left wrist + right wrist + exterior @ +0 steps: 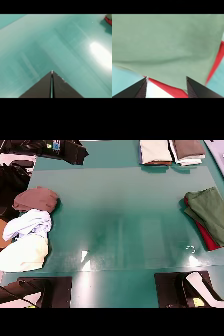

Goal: Fold the shirts.

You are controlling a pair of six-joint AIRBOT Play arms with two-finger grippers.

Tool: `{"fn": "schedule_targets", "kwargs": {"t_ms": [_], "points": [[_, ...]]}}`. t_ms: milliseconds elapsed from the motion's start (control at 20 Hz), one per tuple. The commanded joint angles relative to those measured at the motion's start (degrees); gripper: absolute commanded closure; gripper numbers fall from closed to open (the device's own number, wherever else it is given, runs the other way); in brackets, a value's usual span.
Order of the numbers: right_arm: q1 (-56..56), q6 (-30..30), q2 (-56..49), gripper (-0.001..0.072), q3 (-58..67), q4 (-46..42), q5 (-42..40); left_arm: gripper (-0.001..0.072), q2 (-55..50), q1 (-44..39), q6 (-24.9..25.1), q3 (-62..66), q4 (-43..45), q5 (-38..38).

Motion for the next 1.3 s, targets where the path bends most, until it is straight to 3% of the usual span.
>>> {"fn": "schedule_targets", "kwargs": {"t_ms": [0, 350, 550, 600, 650, 700, 1250], "points": [[4.7, -0.5, 0.2, 0.0156, 3.5, 4.5, 0.7, 0.0679, 0.0, 0.0, 0.1, 0.0, 0.0, -0.4], [45.9, -0.5, -0.7, 0.0160, 7.6, 7.8, -3.6, 0.0679, 0.0, 0.0, 0.1, 0.0, 0.0, 0.5], [62.9, -0.5, -4.3, 0.0173, 7.6, 7.8, -5.8, 0.0679, 0.0, 0.0, 0.1, 0.0, 0.0, 0.7], [65.9, -0.5, -5.3, 0.0353, 7.6, 7.8, -6.3, 0.0679, 0.0, 0.0, 0.1, 0.0, 0.0, 0.7], [68.2, -0.6, -6.0, 0.0593, 7.6, 7.8, -6.8, 0.0679, 0.0, 0.0, 0.1, 0.0, 0.0, 0.7], [70.0, -1.0, -6.6, 0.0693, 7.6, 7.8, -7.0, 0.0679, 0.0, 0.0, 0.1, 0.0, 0.0, 0.7], [72.1, -1.1, -7.3, 0.0693, 7.6, 7.9, -6.9, 0.0679, 0.0, 0.0, 0.1, 0.0, 0.0, 0.7]]}}
